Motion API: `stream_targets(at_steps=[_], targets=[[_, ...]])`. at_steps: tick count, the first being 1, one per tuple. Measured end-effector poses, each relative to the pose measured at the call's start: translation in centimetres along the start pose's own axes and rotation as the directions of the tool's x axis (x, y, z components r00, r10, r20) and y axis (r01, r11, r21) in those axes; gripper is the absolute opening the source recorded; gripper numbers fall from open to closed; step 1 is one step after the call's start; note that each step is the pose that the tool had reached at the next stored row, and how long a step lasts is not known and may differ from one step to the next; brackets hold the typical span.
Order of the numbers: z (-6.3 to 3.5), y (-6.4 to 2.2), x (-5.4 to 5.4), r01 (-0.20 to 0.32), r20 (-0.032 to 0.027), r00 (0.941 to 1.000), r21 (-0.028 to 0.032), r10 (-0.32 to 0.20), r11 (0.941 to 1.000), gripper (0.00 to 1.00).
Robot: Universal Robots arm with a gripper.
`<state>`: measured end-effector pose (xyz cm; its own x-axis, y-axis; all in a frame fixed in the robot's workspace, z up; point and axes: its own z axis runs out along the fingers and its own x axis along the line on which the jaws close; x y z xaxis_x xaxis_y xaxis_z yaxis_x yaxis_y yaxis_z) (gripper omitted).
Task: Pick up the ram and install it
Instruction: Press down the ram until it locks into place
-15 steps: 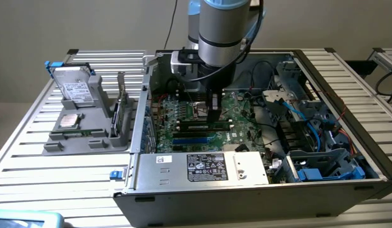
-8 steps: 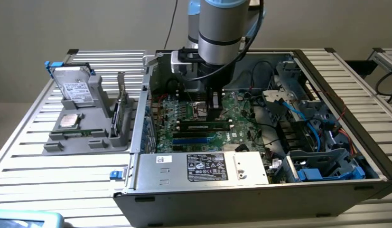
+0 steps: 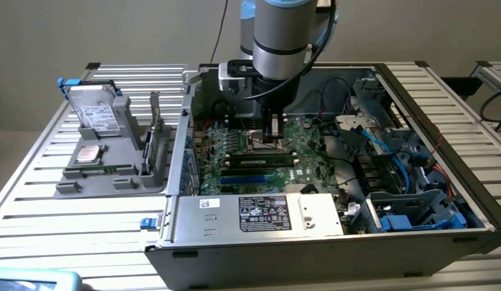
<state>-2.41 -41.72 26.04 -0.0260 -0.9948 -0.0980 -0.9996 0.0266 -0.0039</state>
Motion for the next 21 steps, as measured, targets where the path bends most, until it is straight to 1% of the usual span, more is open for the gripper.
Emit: stream_targets(at_steps=[1, 2, 9, 11, 17, 19, 21], targets=[[0.0, 0.0, 0.01, 0.0, 0.0005, 1.0, 0.0, 0.0, 1.0, 0.2], [0.0, 0.0, 0.01, 0.0, 0.0009, 1.0, 0.0001, 0.0, 1.0, 0.14], [0.0, -0.01, 0.02, 0.0, 0.0012, 1.0, 0.0, 0.0, 1.0, 0.14], [0.0, 0.0, 0.02, 0.0, 0.0011, 1.0, 0.0, 0.0, 1.0, 0.11], [0.0, -0.01, 0.01, 0.0, 0.0011, 1.0, 0.0, 0.0, 1.0, 0.11], [0.0, -0.24, 0.01, 0.002, 0.0011, 1.0, -0.0002, -0.002, 1.0, 0.11], [0.01, -0.95, 0.02, 0.004, 0.0013, 1.0, -0.0005, -0.004, 1.0, 0.11]])
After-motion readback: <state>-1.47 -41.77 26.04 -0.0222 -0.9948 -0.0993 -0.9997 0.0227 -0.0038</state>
